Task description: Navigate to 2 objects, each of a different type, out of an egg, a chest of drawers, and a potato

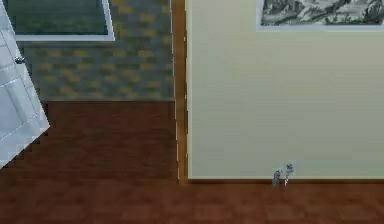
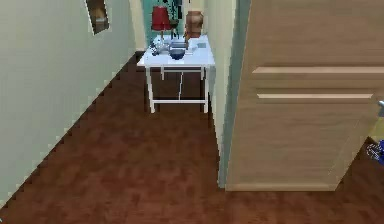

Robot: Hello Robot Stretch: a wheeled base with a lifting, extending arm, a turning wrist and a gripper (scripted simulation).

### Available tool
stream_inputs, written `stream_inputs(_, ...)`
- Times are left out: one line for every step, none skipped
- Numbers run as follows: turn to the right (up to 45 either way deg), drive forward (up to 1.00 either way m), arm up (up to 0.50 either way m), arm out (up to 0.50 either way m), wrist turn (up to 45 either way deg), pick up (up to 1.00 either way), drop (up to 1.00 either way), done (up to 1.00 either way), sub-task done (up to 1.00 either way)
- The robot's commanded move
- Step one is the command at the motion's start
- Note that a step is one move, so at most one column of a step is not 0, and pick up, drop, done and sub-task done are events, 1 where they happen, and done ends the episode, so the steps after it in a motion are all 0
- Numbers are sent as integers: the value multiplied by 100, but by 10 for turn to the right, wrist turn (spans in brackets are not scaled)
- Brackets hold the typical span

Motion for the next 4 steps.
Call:
stream_inputs(-450,0,0,0,0,0,0,0,0)
stream_inputs(-450,0,0,0,0,0,0,0,0)
stream_inputs(-450,0,0,0,0,0,0,0,0)
stream_inputs(-300,0,0,0,0,0,0,0,0)
